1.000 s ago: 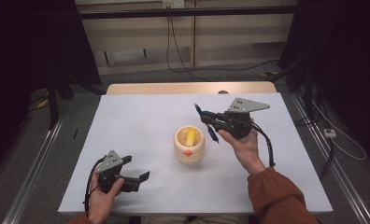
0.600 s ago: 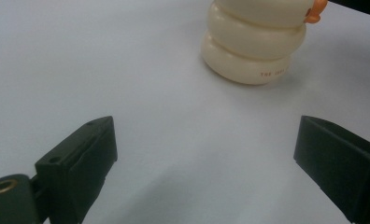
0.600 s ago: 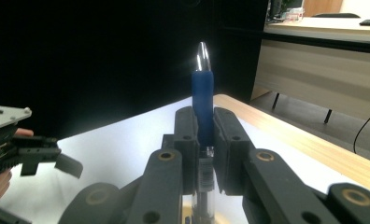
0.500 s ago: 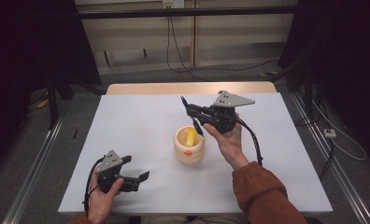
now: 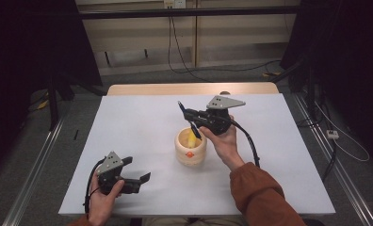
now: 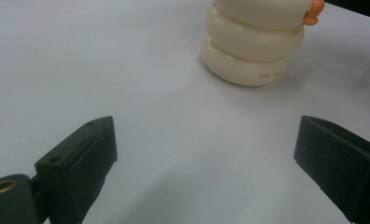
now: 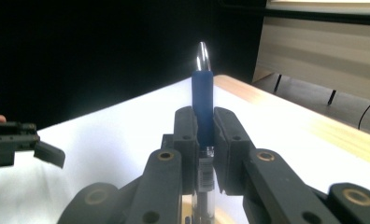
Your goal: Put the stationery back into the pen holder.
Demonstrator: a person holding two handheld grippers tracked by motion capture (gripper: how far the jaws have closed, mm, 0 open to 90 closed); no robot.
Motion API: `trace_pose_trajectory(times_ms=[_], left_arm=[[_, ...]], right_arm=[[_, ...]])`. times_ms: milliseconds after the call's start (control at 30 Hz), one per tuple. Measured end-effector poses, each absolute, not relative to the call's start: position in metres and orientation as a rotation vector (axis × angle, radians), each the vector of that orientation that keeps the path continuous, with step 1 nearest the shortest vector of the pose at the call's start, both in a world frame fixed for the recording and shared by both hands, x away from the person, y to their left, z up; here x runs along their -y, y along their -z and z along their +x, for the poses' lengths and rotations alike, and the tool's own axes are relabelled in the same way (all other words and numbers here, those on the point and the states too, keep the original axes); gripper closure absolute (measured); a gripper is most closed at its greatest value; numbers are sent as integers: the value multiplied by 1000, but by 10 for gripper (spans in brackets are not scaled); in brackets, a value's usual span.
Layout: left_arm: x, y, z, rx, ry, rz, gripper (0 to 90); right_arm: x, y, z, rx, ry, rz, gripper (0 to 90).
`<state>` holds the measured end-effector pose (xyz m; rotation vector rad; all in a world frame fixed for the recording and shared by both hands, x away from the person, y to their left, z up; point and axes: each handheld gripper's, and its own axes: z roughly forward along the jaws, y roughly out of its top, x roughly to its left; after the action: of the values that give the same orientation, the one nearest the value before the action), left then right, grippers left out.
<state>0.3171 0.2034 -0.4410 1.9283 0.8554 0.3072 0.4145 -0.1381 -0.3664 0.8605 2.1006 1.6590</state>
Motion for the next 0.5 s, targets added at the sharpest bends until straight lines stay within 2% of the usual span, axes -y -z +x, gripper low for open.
trace_pose_trajectory(times_ms=[300, 333, 367, 433, 500], left_arm=[[-204, 441, 318, -858, -307, 1932, 62], [-204, 442, 318, -857, -306, 1933, 62], [-204, 442, 318, -860, -307, 1932, 62], [-204, 441, 318, -862, -307, 1932, 62], [-203, 442, 318, -858, -305, 1933, 62]], right_arm=[[145, 375, 413, -2096, -1654, 881, 795], [146, 376, 412, -2095, -1638, 886, 741], [148, 376, 412, -2093, -1624, 897, 640], [151, 376, 411, -2091, -1623, 913, 619], [153, 377, 411, -2092, -1627, 916, 551]])
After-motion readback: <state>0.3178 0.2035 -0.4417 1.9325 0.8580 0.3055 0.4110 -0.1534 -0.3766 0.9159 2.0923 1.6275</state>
